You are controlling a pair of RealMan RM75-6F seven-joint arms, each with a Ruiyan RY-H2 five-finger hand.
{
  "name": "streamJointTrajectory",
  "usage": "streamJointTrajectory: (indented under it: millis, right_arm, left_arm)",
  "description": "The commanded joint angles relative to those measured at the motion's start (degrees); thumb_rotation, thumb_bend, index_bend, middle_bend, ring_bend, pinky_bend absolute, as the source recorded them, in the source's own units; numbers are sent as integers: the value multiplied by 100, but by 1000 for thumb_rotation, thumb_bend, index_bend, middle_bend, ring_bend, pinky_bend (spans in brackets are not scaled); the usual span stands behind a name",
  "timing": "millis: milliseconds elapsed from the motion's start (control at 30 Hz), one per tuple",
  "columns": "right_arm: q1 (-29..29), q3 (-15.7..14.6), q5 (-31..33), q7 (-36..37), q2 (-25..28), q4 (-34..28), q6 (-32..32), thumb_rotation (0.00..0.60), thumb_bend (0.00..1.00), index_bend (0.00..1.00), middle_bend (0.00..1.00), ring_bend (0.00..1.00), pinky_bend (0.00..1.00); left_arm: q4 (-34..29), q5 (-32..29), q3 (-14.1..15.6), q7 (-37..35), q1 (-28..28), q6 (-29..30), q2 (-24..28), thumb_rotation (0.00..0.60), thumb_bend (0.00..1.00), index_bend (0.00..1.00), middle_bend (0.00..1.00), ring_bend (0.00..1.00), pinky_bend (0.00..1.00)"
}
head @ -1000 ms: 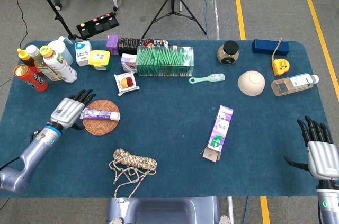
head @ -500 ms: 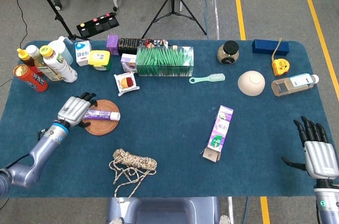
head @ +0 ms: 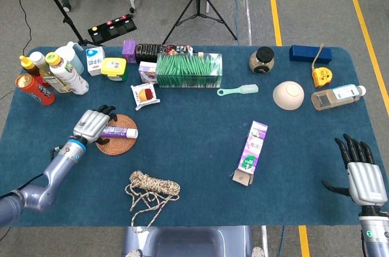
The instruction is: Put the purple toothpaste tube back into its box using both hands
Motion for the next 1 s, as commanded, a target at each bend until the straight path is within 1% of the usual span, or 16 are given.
streamJointTrajectory:
  millis: [33,200,467,767,867,1000]
  right_arm:
    - [7,-2,-27,52,2,12,4,501,0,0,0,0,0]
    - [6,-19,-114,126,0,33,49,503,0,0,0,0,0]
    - [17,-37,-138,202,17,31,24,500,0,0,0,0,0]
    - [32,-62,-171,238,17,30,-2,503,0,0,0,0,0]
    - [32,-66,-174,242,19,26,-1,502,0,0,0,0,0]
    - [32,-74,-179,251,23,20,-5,505,0,0,0,0,0]
  left_arm:
    - [1,-81,7,74,-31,-4,-45,600,177,303,155,135,388]
    - [2,-226,11,277,-71,59,-151,600,177,331,168,150,402]
    - [62,-450,12,614,-115,210,-356,600,186,426,258,233,464]
    - [174,-509,29,757,-144,348,-535,600,189,488,317,308,421]
    - [186,-501,26,703,-148,345,-560,600,202,519,340,329,425]
    - [189,-420,32,609,-148,372,-561,600,252,579,396,380,453]
